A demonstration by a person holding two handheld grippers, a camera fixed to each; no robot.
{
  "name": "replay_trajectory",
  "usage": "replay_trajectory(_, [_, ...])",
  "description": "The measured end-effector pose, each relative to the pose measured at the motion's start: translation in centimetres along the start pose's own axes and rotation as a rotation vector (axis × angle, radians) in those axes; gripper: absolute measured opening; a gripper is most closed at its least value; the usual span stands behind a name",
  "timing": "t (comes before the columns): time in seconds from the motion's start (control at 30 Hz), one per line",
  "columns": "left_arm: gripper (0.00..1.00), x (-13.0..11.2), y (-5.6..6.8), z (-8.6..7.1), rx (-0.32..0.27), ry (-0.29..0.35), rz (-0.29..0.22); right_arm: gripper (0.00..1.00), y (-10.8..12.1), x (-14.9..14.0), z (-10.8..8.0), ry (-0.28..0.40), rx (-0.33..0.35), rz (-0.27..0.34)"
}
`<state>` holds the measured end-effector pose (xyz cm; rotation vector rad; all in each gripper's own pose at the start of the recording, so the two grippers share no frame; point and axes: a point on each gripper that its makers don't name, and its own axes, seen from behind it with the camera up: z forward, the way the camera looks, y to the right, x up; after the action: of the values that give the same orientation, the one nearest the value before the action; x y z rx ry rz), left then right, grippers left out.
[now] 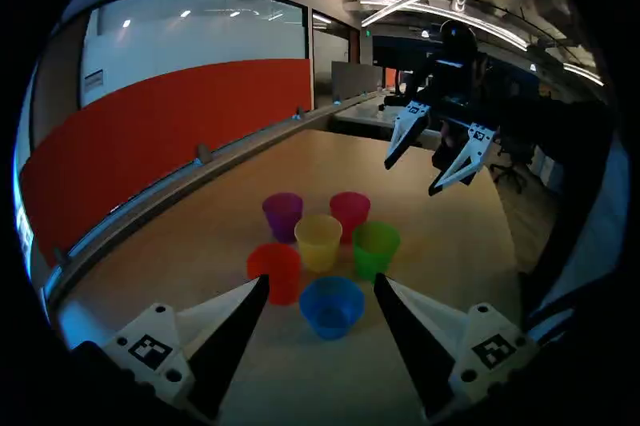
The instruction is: Pour water
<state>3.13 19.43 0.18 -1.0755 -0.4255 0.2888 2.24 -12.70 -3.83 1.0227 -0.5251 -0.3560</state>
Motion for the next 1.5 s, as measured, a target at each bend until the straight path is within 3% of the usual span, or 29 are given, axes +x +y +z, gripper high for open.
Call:
replay_trajectory(0.6, [0.97, -7.0, 1.0, 3.4, -0.065, -0.151, 0.067, 1.00, -0.7, -5.4, 4.2, -0.096, 0.041, -0.015])
replay_trajectory(1.0, [0.97, -8.6, 0.8, 5.3, -0.077, -0.174, 0.058, 1.00, -0.3, -7.3, 5.8, -0.130, 0.035, -0.012])
replay_trajectory(1.5, [0.97, -8.7, 1.4, 7.0, -0.112, -0.162, 0.041, 0.99, -0.2, -7.5, 8.4, -0.124, 0.043, -0.016])
